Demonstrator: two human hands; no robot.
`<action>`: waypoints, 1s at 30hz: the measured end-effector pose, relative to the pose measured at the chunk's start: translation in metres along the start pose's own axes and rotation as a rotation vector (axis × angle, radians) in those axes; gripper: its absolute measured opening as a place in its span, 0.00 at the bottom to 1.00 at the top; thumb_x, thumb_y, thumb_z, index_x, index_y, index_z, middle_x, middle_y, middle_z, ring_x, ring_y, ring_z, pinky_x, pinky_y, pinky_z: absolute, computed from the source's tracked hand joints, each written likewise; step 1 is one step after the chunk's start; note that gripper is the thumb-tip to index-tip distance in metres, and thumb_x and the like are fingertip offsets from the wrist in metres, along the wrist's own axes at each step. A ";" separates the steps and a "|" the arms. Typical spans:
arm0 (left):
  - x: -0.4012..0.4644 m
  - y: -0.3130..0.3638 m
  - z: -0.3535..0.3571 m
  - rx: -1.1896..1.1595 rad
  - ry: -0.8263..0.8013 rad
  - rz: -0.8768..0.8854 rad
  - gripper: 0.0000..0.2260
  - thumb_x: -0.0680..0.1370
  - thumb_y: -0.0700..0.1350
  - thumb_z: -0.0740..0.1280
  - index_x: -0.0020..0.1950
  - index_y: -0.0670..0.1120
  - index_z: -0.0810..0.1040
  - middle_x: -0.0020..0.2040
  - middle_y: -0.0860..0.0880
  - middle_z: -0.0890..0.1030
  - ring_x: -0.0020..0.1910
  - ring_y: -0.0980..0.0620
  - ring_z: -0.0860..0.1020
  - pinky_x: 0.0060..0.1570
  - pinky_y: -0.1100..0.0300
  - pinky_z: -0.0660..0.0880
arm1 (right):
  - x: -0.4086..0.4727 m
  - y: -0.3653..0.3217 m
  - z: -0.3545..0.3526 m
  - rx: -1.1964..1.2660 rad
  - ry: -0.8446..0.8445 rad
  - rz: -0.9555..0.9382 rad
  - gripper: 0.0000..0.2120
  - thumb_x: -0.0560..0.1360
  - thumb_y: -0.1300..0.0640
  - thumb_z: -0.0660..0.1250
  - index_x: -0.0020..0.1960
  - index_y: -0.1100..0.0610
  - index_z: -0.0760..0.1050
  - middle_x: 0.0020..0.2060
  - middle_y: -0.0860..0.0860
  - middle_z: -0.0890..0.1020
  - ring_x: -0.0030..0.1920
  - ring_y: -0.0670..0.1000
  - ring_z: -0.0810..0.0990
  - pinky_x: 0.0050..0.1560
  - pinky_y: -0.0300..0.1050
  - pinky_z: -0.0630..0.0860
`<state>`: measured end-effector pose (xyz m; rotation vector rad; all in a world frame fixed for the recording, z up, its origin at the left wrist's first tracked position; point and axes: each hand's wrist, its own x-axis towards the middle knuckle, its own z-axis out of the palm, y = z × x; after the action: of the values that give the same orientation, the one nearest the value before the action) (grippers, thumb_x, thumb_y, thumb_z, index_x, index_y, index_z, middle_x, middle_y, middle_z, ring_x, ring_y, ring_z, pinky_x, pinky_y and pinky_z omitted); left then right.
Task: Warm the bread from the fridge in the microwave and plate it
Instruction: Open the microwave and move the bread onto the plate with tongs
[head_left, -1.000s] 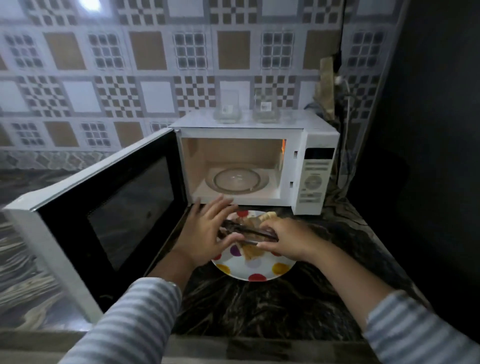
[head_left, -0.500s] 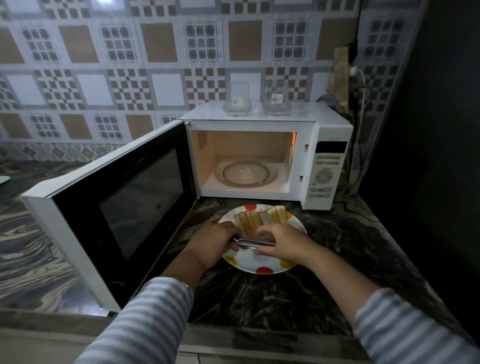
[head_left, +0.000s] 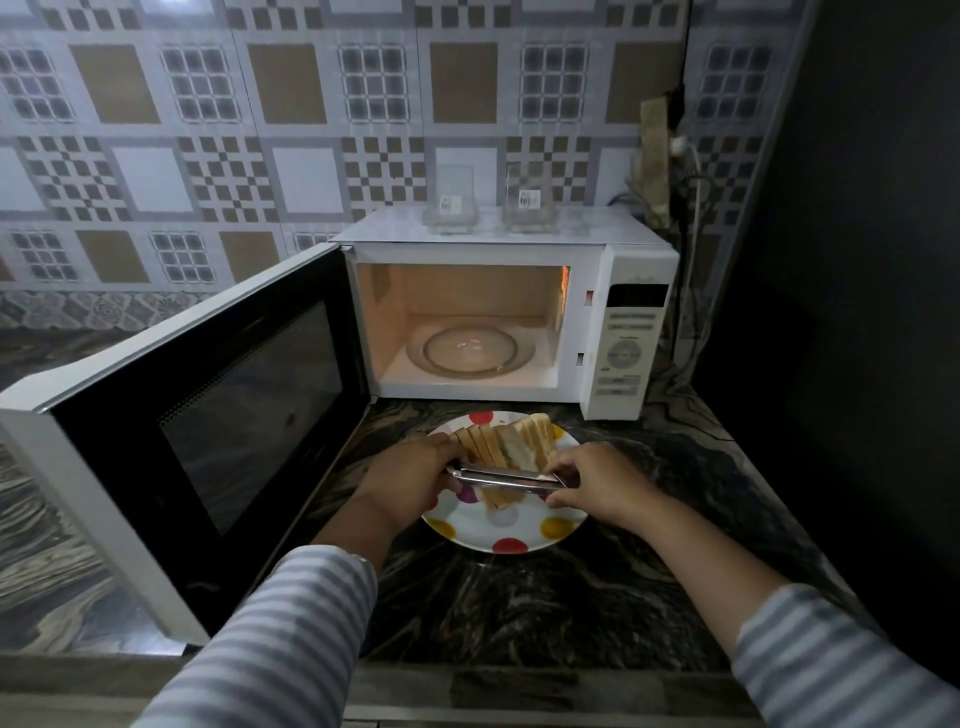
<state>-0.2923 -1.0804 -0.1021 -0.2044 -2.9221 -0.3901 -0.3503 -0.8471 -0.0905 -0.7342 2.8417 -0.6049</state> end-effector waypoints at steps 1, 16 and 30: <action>0.000 -0.002 0.000 0.003 -0.003 0.002 0.11 0.74 0.42 0.68 0.54 0.54 0.79 0.54 0.56 0.79 0.51 0.55 0.78 0.48 0.58 0.76 | 0.000 0.000 0.000 0.002 -0.035 -0.010 0.21 0.68 0.53 0.76 0.60 0.49 0.79 0.54 0.46 0.82 0.52 0.45 0.78 0.54 0.42 0.75; 0.001 -0.001 0.006 -0.052 -0.004 -0.017 0.10 0.73 0.45 0.69 0.53 0.54 0.79 0.55 0.56 0.78 0.54 0.53 0.76 0.49 0.60 0.74 | 0.007 -0.023 0.014 -0.009 -0.042 -0.068 0.16 0.75 0.48 0.68 0.63 0.42 0.76 0.54 0.42 0.82 0.52 0.45 0.77 0.51 0.42 0.73; -0.013 -0.017 0.023 -0.004 0.064 -0.171 0.26 0.76 0.43 0.66 0.72 0.54 0.64 0.74 0.54 0.63 0.75 0.54 0.57 0.74 0.50 0.46 | 0.011 -0.054 0.058 -0.027 0.160 0.017 0.13 0.73 0.45 0.69 0.52 0.52 0.77 0.49 0.48 0.80 0.51 0.52 0.78 0.44 0.43 0.71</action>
<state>-0.2860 -1.0924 -0.1307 0.0566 -2.8842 -0.4195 -0.3228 -0.9161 -0.1213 -0.6944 3.0039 -0.6521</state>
